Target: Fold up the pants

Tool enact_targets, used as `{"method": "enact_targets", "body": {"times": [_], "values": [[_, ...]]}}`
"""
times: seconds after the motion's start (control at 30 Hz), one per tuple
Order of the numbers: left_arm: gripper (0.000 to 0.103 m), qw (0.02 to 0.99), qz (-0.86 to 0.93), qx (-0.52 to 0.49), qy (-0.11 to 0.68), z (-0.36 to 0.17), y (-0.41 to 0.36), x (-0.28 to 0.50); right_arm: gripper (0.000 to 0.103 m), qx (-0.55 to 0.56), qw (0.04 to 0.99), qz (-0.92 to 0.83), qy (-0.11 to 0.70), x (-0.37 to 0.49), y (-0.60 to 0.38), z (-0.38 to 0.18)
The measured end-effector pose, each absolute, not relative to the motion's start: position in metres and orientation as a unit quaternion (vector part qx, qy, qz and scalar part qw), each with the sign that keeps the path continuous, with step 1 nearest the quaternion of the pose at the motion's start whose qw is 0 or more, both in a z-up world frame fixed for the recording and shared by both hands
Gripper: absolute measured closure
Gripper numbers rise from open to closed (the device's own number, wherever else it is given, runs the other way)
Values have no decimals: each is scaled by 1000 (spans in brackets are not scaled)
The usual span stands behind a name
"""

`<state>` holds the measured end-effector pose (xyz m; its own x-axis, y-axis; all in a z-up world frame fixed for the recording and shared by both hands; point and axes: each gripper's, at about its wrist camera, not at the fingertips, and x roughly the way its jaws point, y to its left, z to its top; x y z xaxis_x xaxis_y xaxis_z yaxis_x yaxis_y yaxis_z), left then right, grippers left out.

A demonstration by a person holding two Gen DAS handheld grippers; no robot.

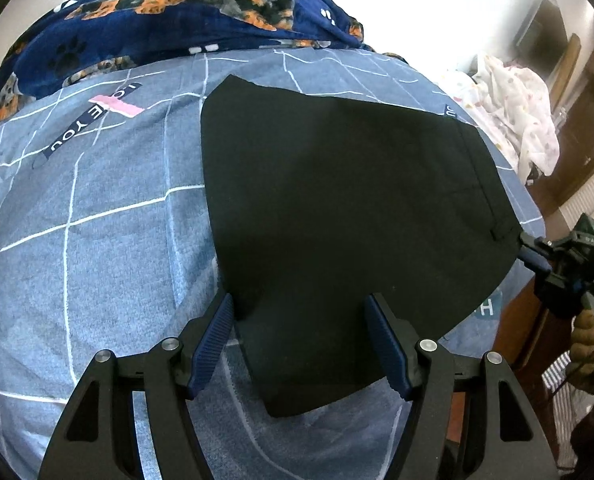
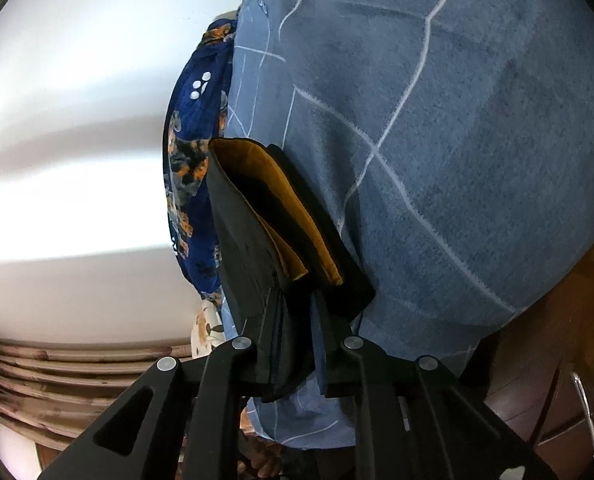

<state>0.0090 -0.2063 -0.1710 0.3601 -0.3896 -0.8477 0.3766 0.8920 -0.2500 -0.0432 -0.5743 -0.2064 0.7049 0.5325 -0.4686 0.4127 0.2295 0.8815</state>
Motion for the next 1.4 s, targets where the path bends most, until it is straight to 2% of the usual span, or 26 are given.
{"method": "enact_targets", "body": {"times": [0.13, 0.3, 0.47, 0.63, 0.67, 0.73, 0.77, 0.8, 0.9, 1.03, 1.07, 1.17, 1.4], "values": [[35, 829, -227, -3, 511, -167, -205, 8, 97, 629, 677, 42, 378, -48, -575, -213], [35, 853, -235, -6, 466, -150, -204, 0, 100, 630, 672, 40, 387, -54, -572, -212], [35, 846, -269, 31, 459, -153, -229, -5, 101, 660, 641, 18, 391, -65, -582, -242], [35, 836, -293, 69, 458, -161, -250, -12, 97, 630, 678, 33, 377, -63, -587, -212], [35, 835, -295, 73, 458, -163, -252, -15, 96, 617, 692, 30, 373, -62, -589, -203], [35, 834, -296, 81, 459, -166, -255, -17, 87, 597, 711, 37, 370, -57, -592, -189], [35, 834, -296, 82, 459, -167, -254, -17, 73, 596, 712, 40, 369, -55, -592, -187], [35, 833, -297, 81, 460, -168, -254, -17, 68, 598, 713, 42, 363, -53, -592, -185], [35, 832, -298, 74, 463, -169, -252, -16, 68, 601, 722, 57, 339, -49, -593, -176], [35, 831, -298, 71, 464, -169, -251, -16, 68, 575, 728, 59, 369, -34, -588, -172], [35, 832, -297, 72, 464, -169, -251, -16, 68, 566, 731, 55, 377, -29, -587, -173], [35, 831, -299, 69, 464, -167, -250, -17, 93, 538, 745, 54, 389, -21, -580, -167], [35, 829, -302, 64, 466, -166, -247, -14, 95, 538, 738, 38, 406, -27, -583, -173]]}}
